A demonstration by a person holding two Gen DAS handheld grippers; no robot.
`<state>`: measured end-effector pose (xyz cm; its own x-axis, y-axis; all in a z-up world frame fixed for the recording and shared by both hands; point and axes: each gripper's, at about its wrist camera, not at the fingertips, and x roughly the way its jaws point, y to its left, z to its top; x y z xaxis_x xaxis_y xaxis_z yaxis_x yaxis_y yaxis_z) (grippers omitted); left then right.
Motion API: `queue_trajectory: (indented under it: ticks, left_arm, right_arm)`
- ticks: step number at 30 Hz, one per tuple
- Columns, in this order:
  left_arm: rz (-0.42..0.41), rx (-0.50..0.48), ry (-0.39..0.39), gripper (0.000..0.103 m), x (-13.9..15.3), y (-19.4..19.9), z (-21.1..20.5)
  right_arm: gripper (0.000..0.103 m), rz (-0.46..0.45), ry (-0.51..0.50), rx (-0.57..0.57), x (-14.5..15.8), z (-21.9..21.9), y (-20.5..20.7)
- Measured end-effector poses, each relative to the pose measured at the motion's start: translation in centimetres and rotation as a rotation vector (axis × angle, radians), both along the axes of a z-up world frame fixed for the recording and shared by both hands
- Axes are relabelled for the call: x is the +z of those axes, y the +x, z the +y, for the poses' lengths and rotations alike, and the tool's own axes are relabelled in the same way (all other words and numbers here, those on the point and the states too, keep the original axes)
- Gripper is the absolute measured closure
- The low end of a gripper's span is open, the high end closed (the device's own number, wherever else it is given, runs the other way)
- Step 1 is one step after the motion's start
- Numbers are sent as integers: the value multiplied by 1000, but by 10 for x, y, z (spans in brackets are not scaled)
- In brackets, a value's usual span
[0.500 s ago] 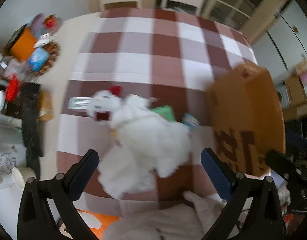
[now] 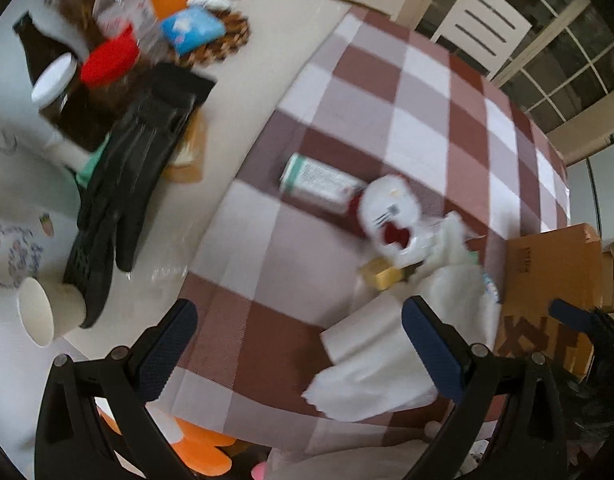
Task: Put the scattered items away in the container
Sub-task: 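Grasp the Hello Kitty plush with the left tool while the right tool grasps the white fluffy plush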
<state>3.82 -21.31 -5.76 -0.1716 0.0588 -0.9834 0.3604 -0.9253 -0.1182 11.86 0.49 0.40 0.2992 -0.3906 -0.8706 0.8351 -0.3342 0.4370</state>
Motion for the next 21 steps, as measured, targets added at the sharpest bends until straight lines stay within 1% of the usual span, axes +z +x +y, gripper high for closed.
queue_trajectory:
  ticks: [1,3,6,8,10,12,14,15,16,17,19,20,21]
  left_arm:
    - [-5,-3,1,0,-6,1,-1]
    - [-8,-15,5,0,-14,-2,-2]
    - [9,-62,23,0,-22,-15,3]
    - [20,-99,35,0,-27,-29,10]
    - [26,-125,60,0,-35,-45,15]
    - [26,-150,77,0,-42,-59,20]
    - [18,-167,80,0,-51,-73,27]
    - [18,-175,78,0,-54,-79,30]
    - [21,-187,73,0,-57,-85,33]
    - [21,-219,68,0,-59,-90,35]
    - [23,-241,57,0,-64,-100,41]
    - [23,-272,52,0,-66,-103,43]
    - [19,-277,44,0,-69,-107,45]
  right_arm:
    - [11,-4,26,17,-10,-4,5]
    - [15,7,78,44,-31,-17,15]
    - [18,25,140,45,-58,-29,24]
    - [21,39,163,51,-66,-32,26]
    - [29,35,184,50,-73,-32,28]
    - [34,20,194,45,-76,-30,28]
    - [45,29,189,50,-74,-26,26]
    - [56,31,187,48,-72,-24,25]
    - [63,29,186,41,-71,-21,23]
    - [67,21,184,31,-69,-17,19]
    - [81,-6,174,7,-66,-9,12]
    - [83,-16,169,-6,-61,-4,8]
    - [87,-20,163,-14,-58,0,5]
